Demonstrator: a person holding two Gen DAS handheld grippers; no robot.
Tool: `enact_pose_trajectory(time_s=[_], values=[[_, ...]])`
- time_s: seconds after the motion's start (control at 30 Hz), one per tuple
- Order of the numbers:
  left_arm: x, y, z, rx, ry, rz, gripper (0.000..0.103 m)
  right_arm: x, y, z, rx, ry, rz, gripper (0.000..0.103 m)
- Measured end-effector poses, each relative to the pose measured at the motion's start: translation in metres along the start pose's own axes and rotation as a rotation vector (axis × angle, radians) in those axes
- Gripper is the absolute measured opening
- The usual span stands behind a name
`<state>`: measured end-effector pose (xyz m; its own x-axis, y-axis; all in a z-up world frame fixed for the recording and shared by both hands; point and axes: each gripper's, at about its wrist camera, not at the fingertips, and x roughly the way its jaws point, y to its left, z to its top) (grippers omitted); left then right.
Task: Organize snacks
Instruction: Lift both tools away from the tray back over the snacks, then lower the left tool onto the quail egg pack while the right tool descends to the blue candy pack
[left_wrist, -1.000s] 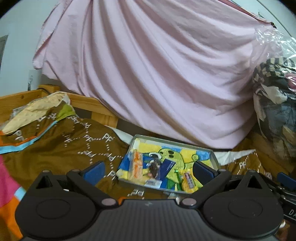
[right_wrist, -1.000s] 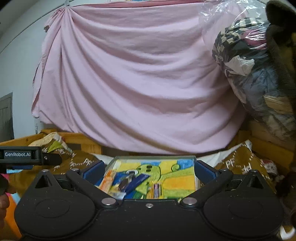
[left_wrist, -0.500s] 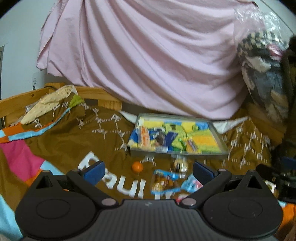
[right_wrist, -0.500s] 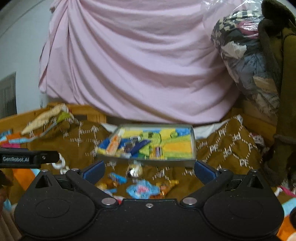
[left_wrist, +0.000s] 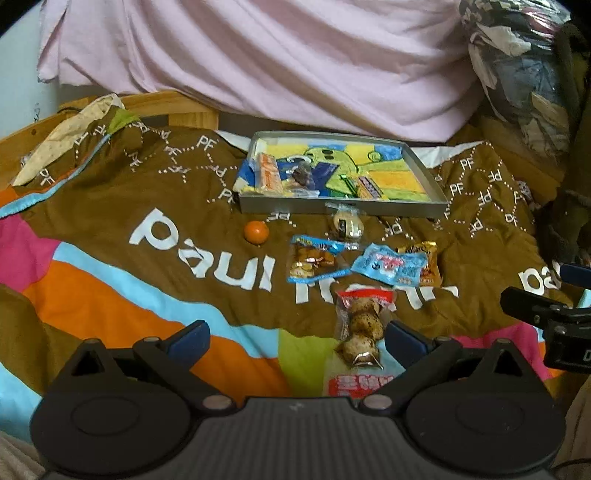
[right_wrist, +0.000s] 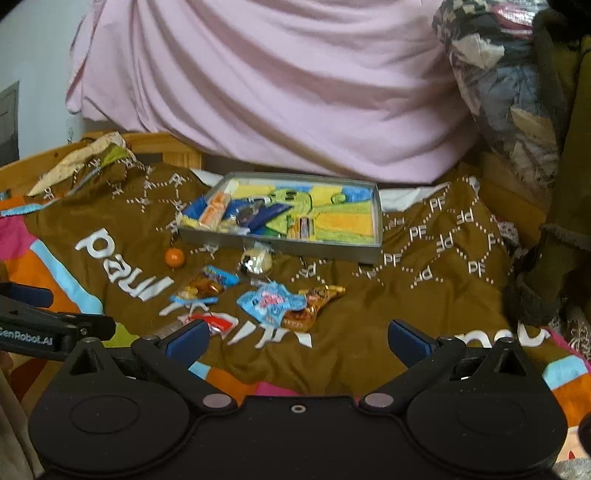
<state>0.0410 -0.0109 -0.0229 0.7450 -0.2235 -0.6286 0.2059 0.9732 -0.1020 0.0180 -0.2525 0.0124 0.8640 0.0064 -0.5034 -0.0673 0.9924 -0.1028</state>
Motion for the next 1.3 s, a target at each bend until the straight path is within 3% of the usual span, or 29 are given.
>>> enact_pose_trajectory(time_s=[0.3, 0.7, 0.83, 0.93, 1.13, 1.3], values=[[0.015, -0.003, -0.001, 0.010, 0.088, -0.006, 0.103, 0.014, -0.011, 0.005, 0.050, 0.102, 0.006, 0.102], [0.040, -0.008, 0.003, 0.019, 0.177, -0.016, 0.103, 0.033, -0.016, 0.015, 0.072, 0.155, 0.039, 0.102], [0.049, -0.013, 0.005, 0.041, 0.189, -0.023, 0.103, 0.047, -0.021, 0.024, 0.061, 0.177, 0.089, 0.102], [0.055, -0.020, 0.008, 0.089, 0.187, -0.070, 0.103, 0.066, -0.026, 0.029, 0.033, 0.242, 0.173, 0.102], [0.071, -0.033, 0.020, 0.161, 0.176, -0.115, 0.102, 0.101, -0.039, 0.039, 0.043, 0.274, 0.277, 0.102], [0.094, -0.038, 0.021, 0.189, 0.239, -0.125, 0.102, 0.128, -0.046, 0.046, 0.050, 0.279, 0.302, 0.102]])
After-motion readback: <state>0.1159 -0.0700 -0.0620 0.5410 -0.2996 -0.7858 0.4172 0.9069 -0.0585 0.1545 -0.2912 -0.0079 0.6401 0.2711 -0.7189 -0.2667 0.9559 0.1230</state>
